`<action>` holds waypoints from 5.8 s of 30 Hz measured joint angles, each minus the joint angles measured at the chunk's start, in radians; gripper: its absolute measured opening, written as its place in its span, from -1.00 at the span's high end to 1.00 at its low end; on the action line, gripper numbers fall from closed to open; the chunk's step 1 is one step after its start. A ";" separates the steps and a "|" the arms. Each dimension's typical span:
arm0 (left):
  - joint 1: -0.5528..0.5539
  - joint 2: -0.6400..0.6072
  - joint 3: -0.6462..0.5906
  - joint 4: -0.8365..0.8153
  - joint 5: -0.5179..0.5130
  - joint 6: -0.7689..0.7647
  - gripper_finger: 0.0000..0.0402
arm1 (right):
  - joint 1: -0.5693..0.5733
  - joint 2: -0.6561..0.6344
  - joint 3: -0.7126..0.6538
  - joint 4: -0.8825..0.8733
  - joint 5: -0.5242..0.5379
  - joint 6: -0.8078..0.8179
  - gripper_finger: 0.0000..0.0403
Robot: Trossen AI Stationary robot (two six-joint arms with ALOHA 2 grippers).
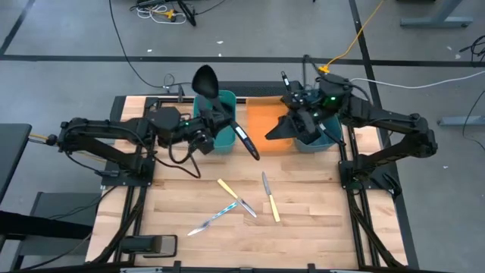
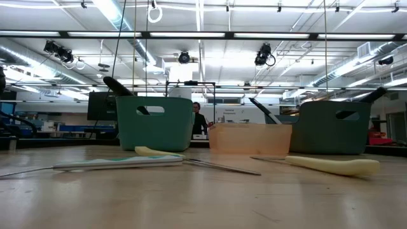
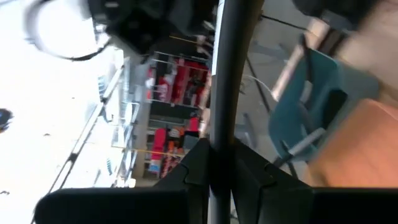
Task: Pick & Place Kitchen Items
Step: Put the black serving spoon into the light green bin
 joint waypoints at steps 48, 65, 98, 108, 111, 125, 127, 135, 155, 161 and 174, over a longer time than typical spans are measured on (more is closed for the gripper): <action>0.033 -0.193 -0.074 -0.199 0.032 -0.546 0.78 | 0.003 -0.157 0.000 -0.025 0.428 -0.633 0.98; 0.040 -0.280 -0.100 -0.275 0.084 -0.634 0.78 | 0.003 -0.154 0.000 -0.030 0.432 -0.593 0.98; 0.154 -0.398 -0.370 -0.128 0.327 -0.580 0.78 | 0.002 -0.148 0.000 -0.092 0.489 -0.596 0.98; 0.283 -0.322 -0.466 -0.007 0.519 -0.521 0.78 | 0.003 -0.138 0.000 -0.128 0.489 -0.578 0.98; 0.318 -0.290 -0.478 0.021 0.572 -0.516 0.78 | 0.002 -0.137 0.000 -0.136 0.489 -0.570 0.98; 0.436 -0.141 -0.478 0.045 0.748 -0.454 0.78 | 0.003 -0.136 0.000 -0.138 0.489 -0.571 0.98; 0.450 -0.126 -0.478 0.045 0.768 -0.450 0.78 | 0.002 -0.136 0.000 -0.138 0.489 -0.573 0.98; 0.527 -0.095 -0.478 0.036 0.827 -0.353 0.78 | 0.003 -0.136 0.000 -0.144 0.489 -0.570 0.98; 0.677 -0.094 -0.563 0.078 0.939 -0.301 0.77 | 0.003 -0.136 0.000 -0.144 0.515 -0.576 0.98; 0.681 -0.073 -0.578 0.117 0.926 -0.310 0.78 | 0.002 -0.136 0.000 -0.144 0.515 -0.576 0.98; 0.687 0.101 -0.578 0.272 0.941 -0.402 0.79 | 0.002 -0.136 0.000 -0.144 0.515 -0.576 0.98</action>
